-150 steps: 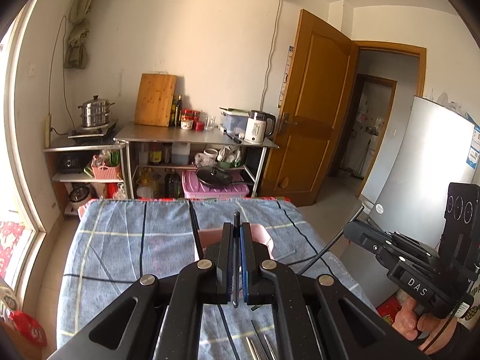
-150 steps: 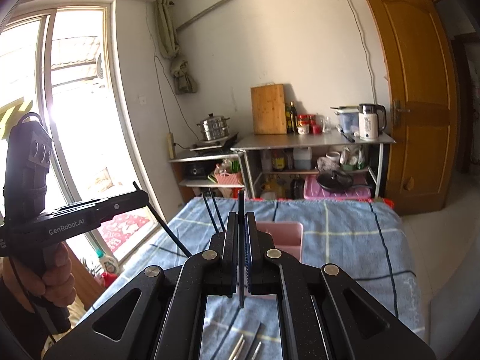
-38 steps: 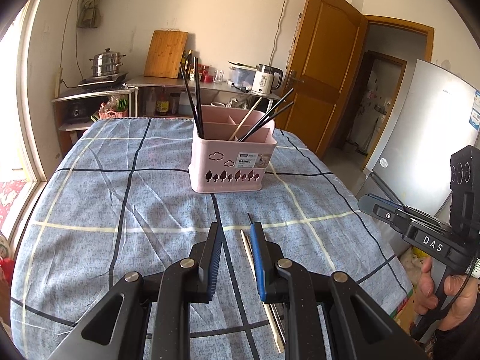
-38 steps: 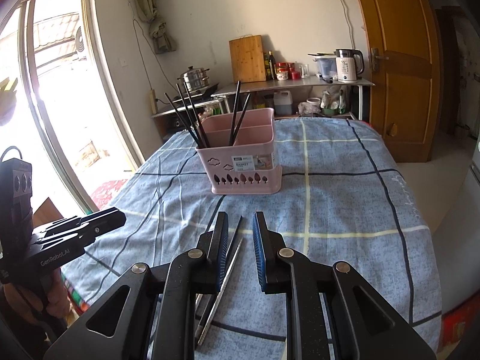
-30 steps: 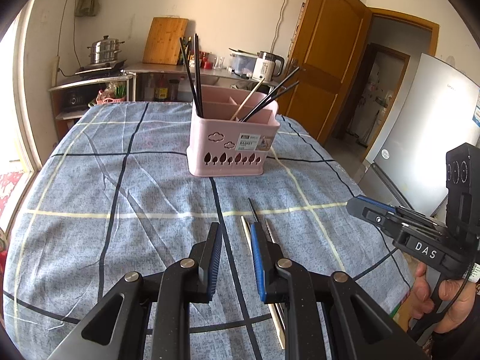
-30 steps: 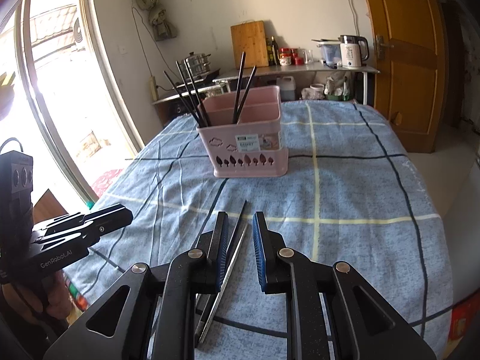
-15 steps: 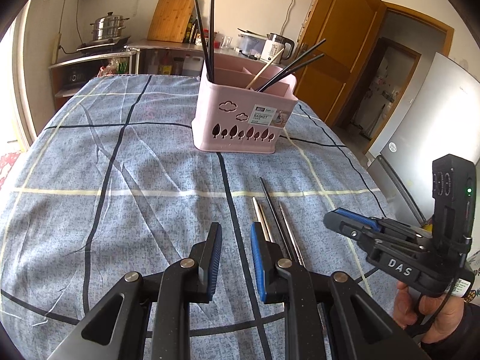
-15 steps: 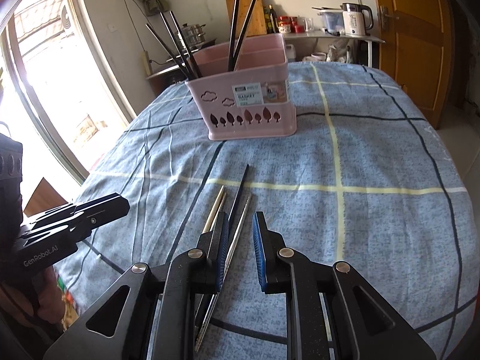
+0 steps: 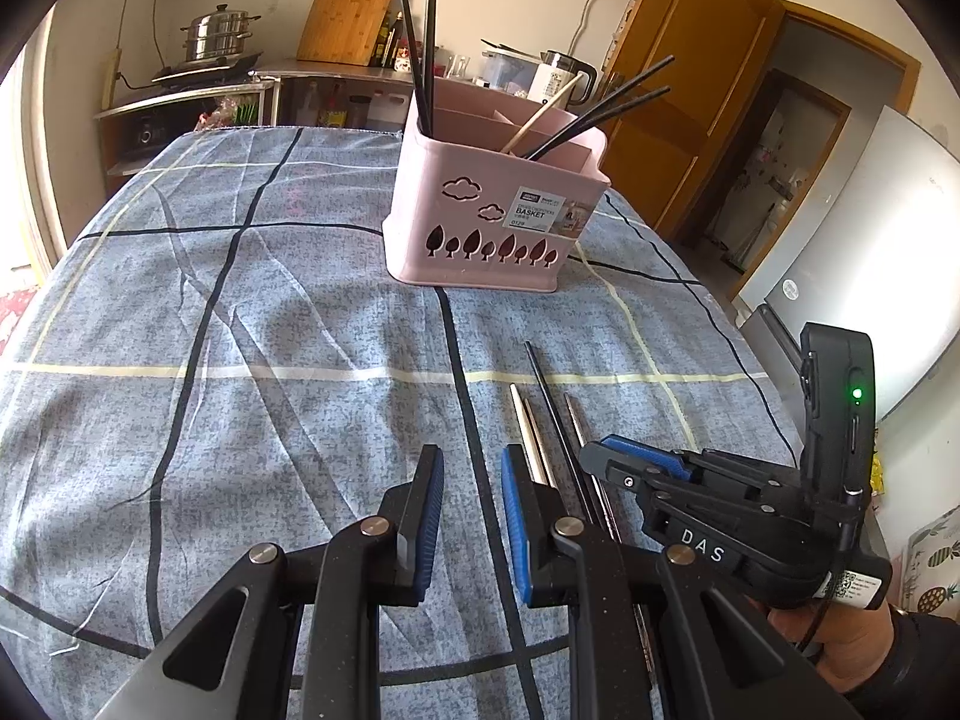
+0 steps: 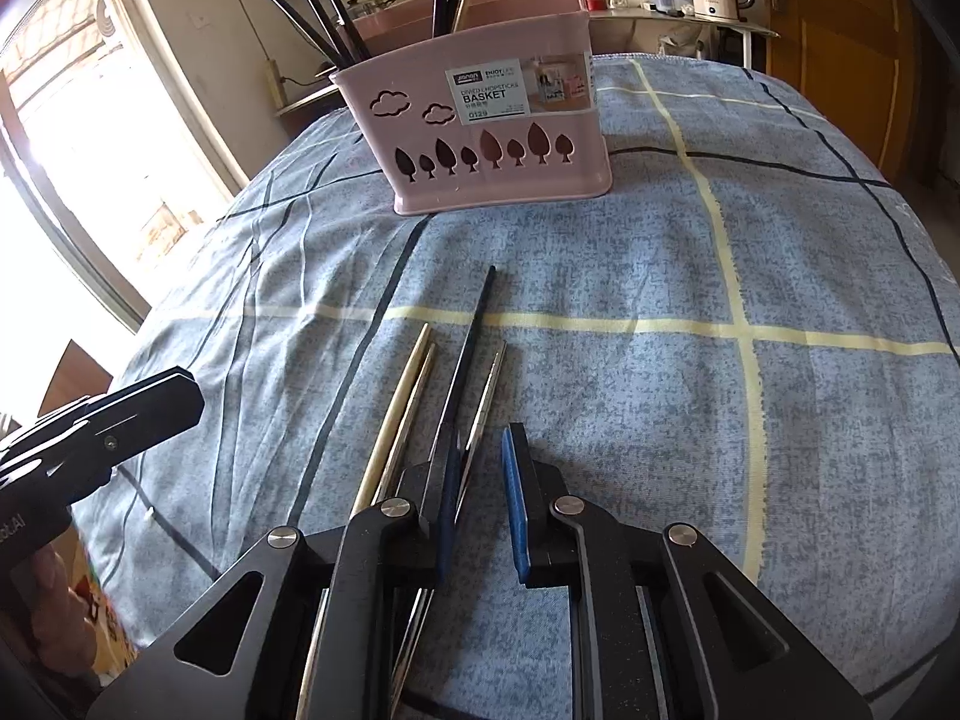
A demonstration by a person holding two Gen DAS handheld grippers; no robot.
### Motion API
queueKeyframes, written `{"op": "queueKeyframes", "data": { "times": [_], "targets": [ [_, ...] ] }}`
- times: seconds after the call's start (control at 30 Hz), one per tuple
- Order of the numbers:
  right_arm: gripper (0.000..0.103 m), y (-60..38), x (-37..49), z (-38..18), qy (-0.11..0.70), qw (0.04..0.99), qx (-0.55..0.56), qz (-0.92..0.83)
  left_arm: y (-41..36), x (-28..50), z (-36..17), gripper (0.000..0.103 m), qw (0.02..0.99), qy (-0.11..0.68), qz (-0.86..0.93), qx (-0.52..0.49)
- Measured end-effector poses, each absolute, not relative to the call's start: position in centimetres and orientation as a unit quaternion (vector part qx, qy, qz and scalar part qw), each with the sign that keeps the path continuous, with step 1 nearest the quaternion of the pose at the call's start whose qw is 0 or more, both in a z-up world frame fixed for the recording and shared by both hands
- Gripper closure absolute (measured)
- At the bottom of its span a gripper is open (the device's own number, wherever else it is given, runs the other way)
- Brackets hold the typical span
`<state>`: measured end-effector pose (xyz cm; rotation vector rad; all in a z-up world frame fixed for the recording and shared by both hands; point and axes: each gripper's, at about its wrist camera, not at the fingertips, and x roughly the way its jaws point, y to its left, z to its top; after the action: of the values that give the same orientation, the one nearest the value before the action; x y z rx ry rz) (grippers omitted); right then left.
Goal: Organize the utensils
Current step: 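Close the left tool on a wooden chopstick while the right tool grasps a metal chopstick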
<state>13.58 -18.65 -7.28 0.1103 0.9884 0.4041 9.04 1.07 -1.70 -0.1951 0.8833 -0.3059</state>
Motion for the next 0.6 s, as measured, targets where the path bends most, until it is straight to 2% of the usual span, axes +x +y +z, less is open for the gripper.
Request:
{"op": "queueKeyframes", "data": {
  "times": [0.13,0.6],
  "targets": [
    [0.095,-18.7,13.6,-7.2,0.471,0.861,0.042,0.188,0.1,10.2,-2.2,0.084,0.882,0.433,-0.157,-0.094],
    [0.096,-20.6,13.4,-7.3,0.475,0.859,0.054,0.181,-4.2,15.4,-5.0,0.084,0.871,0.463,-0.149,-0.067]
  ]
}}
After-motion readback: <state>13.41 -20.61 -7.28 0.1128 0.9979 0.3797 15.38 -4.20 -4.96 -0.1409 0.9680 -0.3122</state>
